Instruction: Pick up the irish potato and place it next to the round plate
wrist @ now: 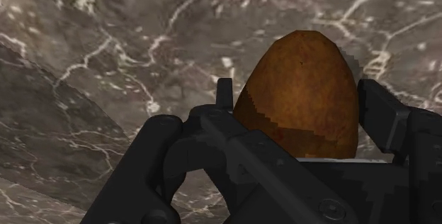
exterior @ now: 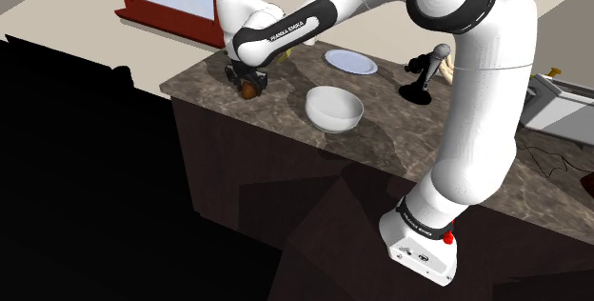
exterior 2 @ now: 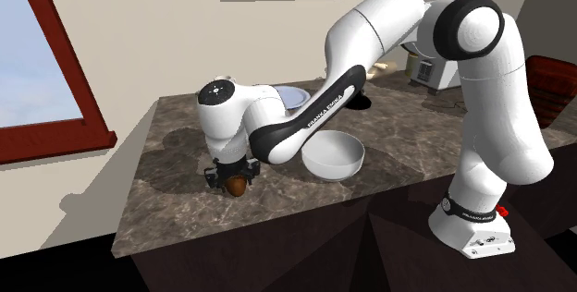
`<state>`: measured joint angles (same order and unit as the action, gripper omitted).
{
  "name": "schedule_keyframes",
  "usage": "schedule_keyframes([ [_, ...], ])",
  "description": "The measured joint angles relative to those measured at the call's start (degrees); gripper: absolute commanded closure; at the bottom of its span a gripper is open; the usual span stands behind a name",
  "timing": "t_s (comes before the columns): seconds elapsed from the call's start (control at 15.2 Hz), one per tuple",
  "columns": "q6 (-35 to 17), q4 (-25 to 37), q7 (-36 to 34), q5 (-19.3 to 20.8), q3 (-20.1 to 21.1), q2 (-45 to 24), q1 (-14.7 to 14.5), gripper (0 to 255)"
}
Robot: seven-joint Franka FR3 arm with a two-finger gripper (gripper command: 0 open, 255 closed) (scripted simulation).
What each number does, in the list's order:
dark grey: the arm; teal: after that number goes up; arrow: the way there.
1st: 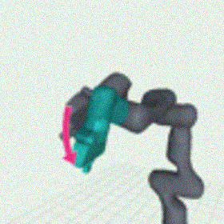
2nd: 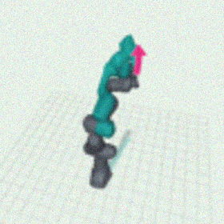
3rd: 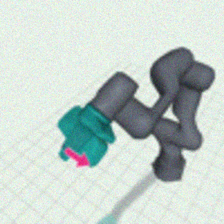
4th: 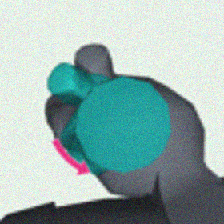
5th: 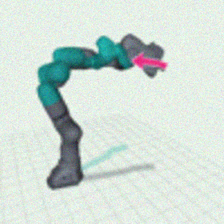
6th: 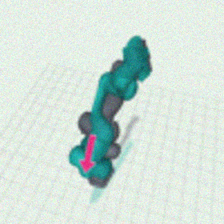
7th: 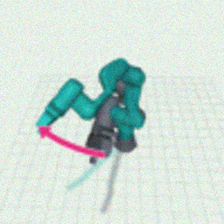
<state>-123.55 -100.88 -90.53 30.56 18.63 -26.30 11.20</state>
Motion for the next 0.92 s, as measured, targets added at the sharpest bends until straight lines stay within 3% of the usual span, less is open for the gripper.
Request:
schedule_keyframes([
  [0.46,0.2,0.0,0.1,-0.1,0.1,0.2,0.0,255],
  [0.92,3.7,1.6,2.1,-1.8,0.8,2.6,0.4,255],
])
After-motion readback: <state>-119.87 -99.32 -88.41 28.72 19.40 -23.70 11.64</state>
